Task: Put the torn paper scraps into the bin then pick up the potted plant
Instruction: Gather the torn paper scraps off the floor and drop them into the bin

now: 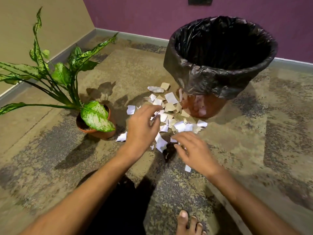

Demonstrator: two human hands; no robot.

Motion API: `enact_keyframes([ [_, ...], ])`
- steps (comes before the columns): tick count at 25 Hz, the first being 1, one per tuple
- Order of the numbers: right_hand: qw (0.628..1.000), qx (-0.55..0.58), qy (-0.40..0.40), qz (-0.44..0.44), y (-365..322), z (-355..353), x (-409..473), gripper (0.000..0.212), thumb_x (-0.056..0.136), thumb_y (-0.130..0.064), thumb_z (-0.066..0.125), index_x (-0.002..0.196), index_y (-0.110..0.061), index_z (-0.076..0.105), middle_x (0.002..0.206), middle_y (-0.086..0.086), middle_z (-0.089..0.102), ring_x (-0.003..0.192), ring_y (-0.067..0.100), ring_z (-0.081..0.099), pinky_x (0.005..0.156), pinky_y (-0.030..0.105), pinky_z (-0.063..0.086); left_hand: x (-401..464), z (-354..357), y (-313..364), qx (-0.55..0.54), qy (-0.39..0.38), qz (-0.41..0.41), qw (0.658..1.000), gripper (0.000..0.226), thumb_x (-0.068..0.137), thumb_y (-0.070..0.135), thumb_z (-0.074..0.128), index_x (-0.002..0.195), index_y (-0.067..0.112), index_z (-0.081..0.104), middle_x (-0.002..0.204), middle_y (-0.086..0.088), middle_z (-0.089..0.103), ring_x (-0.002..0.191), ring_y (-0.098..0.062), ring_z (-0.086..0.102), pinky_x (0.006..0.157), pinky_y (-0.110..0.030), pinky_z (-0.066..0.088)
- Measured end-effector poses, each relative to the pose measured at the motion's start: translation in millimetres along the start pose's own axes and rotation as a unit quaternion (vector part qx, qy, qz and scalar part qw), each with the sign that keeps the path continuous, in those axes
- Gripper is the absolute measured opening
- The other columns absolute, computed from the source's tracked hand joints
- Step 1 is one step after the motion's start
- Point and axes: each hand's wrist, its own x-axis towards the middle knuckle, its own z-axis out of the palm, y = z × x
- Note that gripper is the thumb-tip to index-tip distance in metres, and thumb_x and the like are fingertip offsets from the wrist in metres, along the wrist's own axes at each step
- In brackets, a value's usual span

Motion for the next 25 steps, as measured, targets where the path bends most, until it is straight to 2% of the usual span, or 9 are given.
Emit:
enact_keyframes([
  [3, 0.992, 0.009, -0.126, -0.03, -16, 58, -20, 0.025, 0.086, -0.024, 0.062, 0.11, -0.018, 0.067, 0.102, -0.002, 0.068, 0.097, 0.02, 0.062, 0.088, 0.038, 0.053, -37, -4, -55, 0.095, -0.158, -0.157, 0.97, 0.015, 0.082, 0.012, 0.064, 0.095, 0.014, 0.072, 0.093, -0.006, 0.072, 0.084, -0.023, 0.066, 0.07, -0.029, 0.049],
  [5, 0.981, 0.014, -0.182, -0.06, -24, 87, -23, 0.026, 0.087, -0.027, 0.052, 0.107, -0.02, 0.068, 0.1, -0.004, 0.067, 0.095, 0.02, 0.061, 0.086, 0.037, 0.052, -54, -7, -82, 0.204, -0.339, -0.232, 0.888, 0.014, 0.077, 0.014, 0.063, 0.087, 0.013, 0.071, 0.093, -0.01, 0.071, 0.09, -0.028, 0.067, 0.069, -0.028, 0.048],
  [7, 0.978, 0.015, -0.2, -0.066, -24, 102, -21, 0.03, 0.085, -0.026, 0.045, 0.102, -0.021, 0.069, 0.097, -0.004, 0.066, 0.091, 0.02, 0.061, 0.082, 0.036, 0.052, -70, -9, -97, 0.282, -0.49, -0.255, 0.785, 0.027, 0.073, 0.021, 0.073, 0.098, 0.012, 0.07, 0.104, -0.012, 0.069, 0.1, -0.028, 0.065, 0.078, -0.032, 0.052],
  [9, 0.978, 0.013, -0.202, -0.041, -19, 106, -16, 0.023, 0.083, -0.018, 0.056, 0.102, -0.018, 0.07, 0.098, -0.001, 0.067, 0.092, 0.023, 0.061, 0.082, 0.039, 0.053, -79, -6, -104, 0.316, -0.563, -0.252, 0.721, 0.055, 0.066, 0.032, 0.083, 0.113, 0.011, 0.063, 0.116, -0.01, 0.065, 0.108, -0.026, 0.062, 0.086, -0.036, 0.053],
  [12, 0.979, -0.012, -0.203, -0.004, -6, 105, -6, 0.026, 0.084, -0.015, 0.067, 0.11, -0.018, 0.069, 0.106, -0.001, 0.066, 0.101, 0.023, 0.059, 0.09, 0.043, 0.05, -87, 7, -114, 0.335, -0.601, -0.258, 0.678, 0.071, 0.064, 0.037, 0.086, 0.122, 0.009, 0.056, 0.123, -0.007, 0.061, 0.114, -0.027, 0.059, 0.09, -0.04, 0.051],
  [16, 0.978, -0.027, -0.206, 0.036, 12, 104, 8, 0.033, 0.086, -0.022, 0.068, 0.119, -0.023, 0.065, 0.111, -0.004, 0.064, 0.104, 0.02, 0.056, 0.093, 0.039, 0.048, -94, 19, -118, 0.327, -0.576, -0.257, 0.704, 0.043, 0.082, 0.016, 0.069, 0.122, 0.005, 0.057, 0.127, -0.013, 0.058, 0.118, -0.03, 0.055, 0.095, -0.043, 0.05],
  [19, 0.976, -0.047, -0.208, 0.043, 14, 108, 19, 0.04, 0.081, -0.026, 0.074, 0.119, -0.022, 0.065, 0.109, 0.0, 0.063, 0.101, 0.024, 0.056, 0.086, 0.04, 0.05, -92, 19, -121, 0.312, -0.57, -0.26, 0.714, 0.039, 0.082, 0.012, 0.064, 0.119, 0.004, 0.057, 0.125, -0.015, 0.058, 0.118, -0.031, 0.055, 0.097, -0.042, 0.049],
  [23, 0.969, -0.103, -0.223, 0.027, 3, 119, 28, 0.038, 0.072, -0.018, 0.08, 0.108, -0.021, 0.07, 0.113, 0.006, 0.063, 0.106, 0.031, 0.055, 0.08, 0.043, 0.05, -87, 20, -120, 0.296, -0.55, -0.271, 0.732, 0.035, 0.081, 0.018, 0.063, 0.113, 0.004, 0.06, 0.118, -0.014, 0.062, 0.111, -0.028, 0.059, 0.094, -0.035, 0.051],
  [25, 0.972, -0.116, -0.2, 0.031, -1, 122, 31, 0.028, 0.07, -0.016, 0.081, 0.096, -0.022, 0.073, 0.105, 0.003, 0.065, 0.101, 0.029, 0.056, 0.077, 0.041, 0.049, -81, 22, -116, 0.271, -0.51, -0.288, 0.764, 0.028, 0.078, 0.018, 0.064, 0.102, 0.003, 0.065, 0.106, -0.013, 0.067, 0.1, -0.026, 0.064, 0.084, -0.03, 0.053],
])
